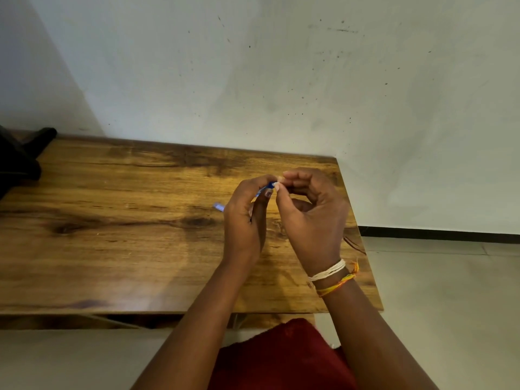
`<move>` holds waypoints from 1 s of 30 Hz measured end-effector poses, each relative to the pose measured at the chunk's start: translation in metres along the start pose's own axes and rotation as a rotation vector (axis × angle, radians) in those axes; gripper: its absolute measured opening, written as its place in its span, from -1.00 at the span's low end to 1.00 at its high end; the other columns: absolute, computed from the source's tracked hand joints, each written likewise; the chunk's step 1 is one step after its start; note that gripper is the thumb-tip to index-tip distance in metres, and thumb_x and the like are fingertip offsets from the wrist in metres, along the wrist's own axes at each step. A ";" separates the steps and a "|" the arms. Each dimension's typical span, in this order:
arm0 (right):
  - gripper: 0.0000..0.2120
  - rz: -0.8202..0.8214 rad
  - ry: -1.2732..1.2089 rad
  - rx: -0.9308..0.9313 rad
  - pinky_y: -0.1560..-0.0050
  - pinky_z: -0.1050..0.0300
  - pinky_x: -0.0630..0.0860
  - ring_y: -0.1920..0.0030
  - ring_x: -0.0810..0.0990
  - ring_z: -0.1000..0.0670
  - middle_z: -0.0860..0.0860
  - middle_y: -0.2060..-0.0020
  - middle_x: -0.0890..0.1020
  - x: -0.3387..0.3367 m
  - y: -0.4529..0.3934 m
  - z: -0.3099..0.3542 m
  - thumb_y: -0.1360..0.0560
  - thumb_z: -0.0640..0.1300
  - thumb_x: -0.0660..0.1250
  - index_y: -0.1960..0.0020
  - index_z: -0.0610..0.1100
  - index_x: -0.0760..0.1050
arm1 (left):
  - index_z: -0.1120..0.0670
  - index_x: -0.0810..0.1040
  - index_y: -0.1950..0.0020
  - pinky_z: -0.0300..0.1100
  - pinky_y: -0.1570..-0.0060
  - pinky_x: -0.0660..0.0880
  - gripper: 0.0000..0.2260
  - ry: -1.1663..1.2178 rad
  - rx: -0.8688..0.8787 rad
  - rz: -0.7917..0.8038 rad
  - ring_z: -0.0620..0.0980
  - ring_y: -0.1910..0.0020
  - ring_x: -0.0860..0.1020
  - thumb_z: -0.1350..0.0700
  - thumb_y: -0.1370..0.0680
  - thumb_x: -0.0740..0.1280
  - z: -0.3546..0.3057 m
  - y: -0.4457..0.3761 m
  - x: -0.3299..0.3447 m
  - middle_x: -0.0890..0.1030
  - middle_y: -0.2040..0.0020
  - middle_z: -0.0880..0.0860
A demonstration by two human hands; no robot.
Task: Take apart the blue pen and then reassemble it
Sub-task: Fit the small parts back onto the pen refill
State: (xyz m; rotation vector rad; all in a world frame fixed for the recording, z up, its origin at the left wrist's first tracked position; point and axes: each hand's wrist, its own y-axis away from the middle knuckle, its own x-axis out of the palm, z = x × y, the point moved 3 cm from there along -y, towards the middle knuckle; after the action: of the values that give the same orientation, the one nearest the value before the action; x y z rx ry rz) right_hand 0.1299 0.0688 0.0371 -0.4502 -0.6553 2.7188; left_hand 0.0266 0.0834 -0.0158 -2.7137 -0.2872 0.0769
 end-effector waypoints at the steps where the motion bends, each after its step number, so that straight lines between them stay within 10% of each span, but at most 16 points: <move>1: -0.83 -0.003 0.008 -0.011 0.23 0.35 0.57 0.11 0.65 0.15 0.07 0.15 0.65 0.000 0.000 0.000 -0.43 -0.28 0.44 0.00 -0.14 0.57 | 0.11 0.56 -0.16 -0.14 -0.09 0.53 -0.80 -0.003 0.002 -0.003 -0.05 -0.10 0.57 0.26 -0.60 0.22 -0.001 0.000 -0.001 0.60 -0.08 0.08; 30: -0.85 0.201 0.316 0.058 0.20 0.38 0.56 0.19 0.65 0.22 0.19 0.23 0.65 -0.009 -0.011 -0.001 -0.40 -0.16 0.49 0.06 0.00 0.61 | 0.16 0.61 -0.16 -0.38 0.00 0.46 -0.79 -0.257 0.107 0.013 -0.16 -0.03 0.56 0.24 -0.59 0.24 0.000 0.001 -0.008 0.64 -0.03 0.04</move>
State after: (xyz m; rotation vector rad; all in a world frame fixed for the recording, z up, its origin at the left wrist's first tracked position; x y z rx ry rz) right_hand 0.1407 0.0752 0.0439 -0.9527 -0.4660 2.7506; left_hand 0.0191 0.0807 -0.0157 -2.5988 -0.3289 0.4347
